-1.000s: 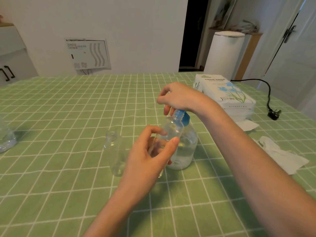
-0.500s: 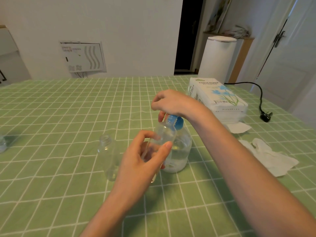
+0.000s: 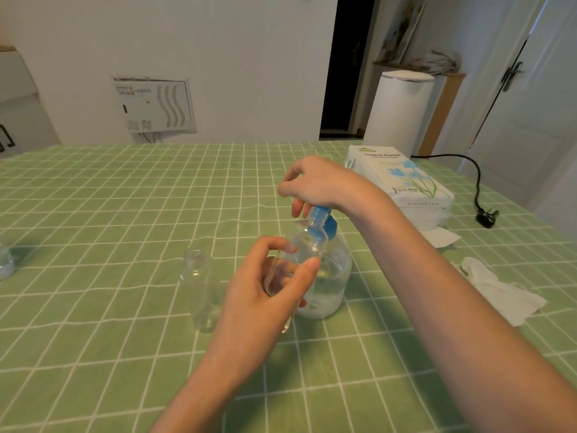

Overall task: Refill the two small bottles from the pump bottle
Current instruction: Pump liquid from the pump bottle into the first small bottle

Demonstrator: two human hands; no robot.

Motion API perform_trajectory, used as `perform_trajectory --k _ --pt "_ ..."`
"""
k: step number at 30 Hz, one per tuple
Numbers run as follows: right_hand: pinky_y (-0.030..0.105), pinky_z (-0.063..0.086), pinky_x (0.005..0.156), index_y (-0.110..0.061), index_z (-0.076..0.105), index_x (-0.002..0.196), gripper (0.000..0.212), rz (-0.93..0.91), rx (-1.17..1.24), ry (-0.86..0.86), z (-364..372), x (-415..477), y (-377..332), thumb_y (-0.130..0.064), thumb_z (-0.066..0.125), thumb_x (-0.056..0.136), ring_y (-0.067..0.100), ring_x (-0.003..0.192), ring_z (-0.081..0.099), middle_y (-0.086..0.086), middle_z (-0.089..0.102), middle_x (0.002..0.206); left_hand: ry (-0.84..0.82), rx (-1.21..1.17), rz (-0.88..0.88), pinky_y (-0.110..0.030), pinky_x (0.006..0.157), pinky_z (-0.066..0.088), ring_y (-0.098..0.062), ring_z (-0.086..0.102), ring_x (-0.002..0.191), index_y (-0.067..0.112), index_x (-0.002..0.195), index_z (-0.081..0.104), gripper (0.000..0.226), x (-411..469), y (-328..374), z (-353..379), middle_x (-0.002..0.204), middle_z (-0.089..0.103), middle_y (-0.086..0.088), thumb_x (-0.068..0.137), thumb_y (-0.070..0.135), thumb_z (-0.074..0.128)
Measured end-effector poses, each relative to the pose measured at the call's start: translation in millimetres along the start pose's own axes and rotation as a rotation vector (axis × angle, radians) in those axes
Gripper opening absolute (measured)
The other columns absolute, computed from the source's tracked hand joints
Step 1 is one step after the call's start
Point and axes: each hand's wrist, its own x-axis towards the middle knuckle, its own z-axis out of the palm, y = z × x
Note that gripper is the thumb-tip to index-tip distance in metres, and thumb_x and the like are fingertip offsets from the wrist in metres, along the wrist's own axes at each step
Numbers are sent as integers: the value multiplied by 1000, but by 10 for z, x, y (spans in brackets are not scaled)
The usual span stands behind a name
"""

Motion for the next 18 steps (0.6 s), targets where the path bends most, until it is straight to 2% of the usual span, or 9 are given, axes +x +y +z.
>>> perform_trajectory --k 2,7,10,13,18 --pt "39 52 77 1 58 121 42 13 -1 -18 14 13 14 -25 53 89 20 73 51 21 67 111 1 6 -3 -14 49 43 -9 56 52 29 88 58 35 0 -18 -10 75 65 -15 64 53 65" --pt "30 38 71 1 57 122 42 37 14 -66 86 16 61 -25 54 89 20 75 49 22 66 113 -2 8 -15 -15 50 43 -10 56 52 25 88 58 37 -7 -41 -17 72 64 -16 63 52 66" --pt "29 37 69 2 57 122 42 24 25 -40 79 -2 53 -24 53 89 20 74 48 23 66 112 1 -11 -19 -14 49 42 -9 55 50 23 88 57 39 -6 -35 -11 70 64 -14 63 51 66" --pt "29 39 64 1 59 119 40 -13 7 4 22 -8 26 -25 54 89 20 71 49 22 69 105 -8 -21 1 -14 48 43 -6 54 48 23 89 57 38 -3 -10 -1 67 66 -4 63 50 66" --pt "28 36 62 4 55 124 45 -25 -31 17 -16 -8 -15 -25 53 89 19 68 47 21 69 102 -2 0 3 -16 52 45 -9 58 53 28 88 58 36 -5 -3 -7 73 66 -9 63 53 66"
